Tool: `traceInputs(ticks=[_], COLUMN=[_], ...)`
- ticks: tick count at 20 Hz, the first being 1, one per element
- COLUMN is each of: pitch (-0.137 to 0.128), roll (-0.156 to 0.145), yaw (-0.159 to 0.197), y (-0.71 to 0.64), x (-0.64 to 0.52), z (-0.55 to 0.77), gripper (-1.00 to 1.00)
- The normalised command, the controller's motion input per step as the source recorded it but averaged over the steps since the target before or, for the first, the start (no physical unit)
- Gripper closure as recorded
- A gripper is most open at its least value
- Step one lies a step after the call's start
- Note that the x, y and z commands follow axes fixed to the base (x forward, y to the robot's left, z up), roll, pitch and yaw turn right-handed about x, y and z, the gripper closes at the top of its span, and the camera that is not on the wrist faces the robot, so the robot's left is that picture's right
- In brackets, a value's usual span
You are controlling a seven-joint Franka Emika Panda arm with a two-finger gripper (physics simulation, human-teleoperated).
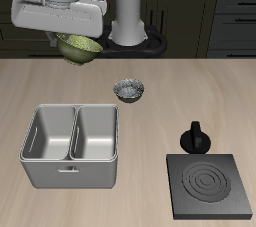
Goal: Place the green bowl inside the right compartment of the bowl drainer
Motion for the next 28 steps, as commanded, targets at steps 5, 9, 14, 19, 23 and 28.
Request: traceInputs(ticks=[5, 9, 14, 19, 23, 28], pitch=[0.014, 0.003, 0.016, 0.028, 0.011, 0.020], roll=[-0.037, 0.003, -0.040, -0.057, -0.029, -0.023], yaw=[-0.019, -0.014, 0.006, 0.005, 0.021, 0.003], y=[-0.20, -0.09, -0.20, -0.27, -0.14, -0.08], x=[0.11, 0.00, -0.03, -0.07, -0.07, 0.01], z=[-0.08, -0.10, -0.12, -0.21, -0.16, -0.20], gripper=[1.00, 1.00, 1.00, 1.00, 1.00, 1.00])
